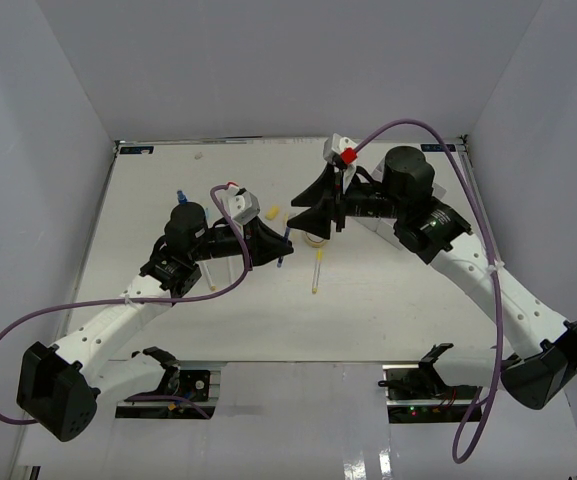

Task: Sort the stationery into containers
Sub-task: Close the pen cap on the pen.

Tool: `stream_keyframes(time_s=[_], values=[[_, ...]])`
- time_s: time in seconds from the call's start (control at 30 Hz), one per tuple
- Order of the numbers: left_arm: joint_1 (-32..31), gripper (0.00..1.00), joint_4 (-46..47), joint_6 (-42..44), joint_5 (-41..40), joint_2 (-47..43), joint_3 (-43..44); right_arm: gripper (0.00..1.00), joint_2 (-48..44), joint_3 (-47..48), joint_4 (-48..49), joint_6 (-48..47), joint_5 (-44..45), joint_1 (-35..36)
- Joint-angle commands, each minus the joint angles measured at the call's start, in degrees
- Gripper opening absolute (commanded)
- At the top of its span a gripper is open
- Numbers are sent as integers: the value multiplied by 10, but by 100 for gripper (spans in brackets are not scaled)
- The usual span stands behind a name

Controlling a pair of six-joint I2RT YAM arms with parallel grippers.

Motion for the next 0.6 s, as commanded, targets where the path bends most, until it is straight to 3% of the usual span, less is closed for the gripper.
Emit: stream_keyframes(time_s=[0.0, 0.57], values=[[3, 0, 15, -4, 18, -1, 10, 56, 1, -9, 62, 3, -45, -3], [7, 0, 58, -39, 44, -2, -1, 40, 15, -40, 144, 57, -63, -1]])
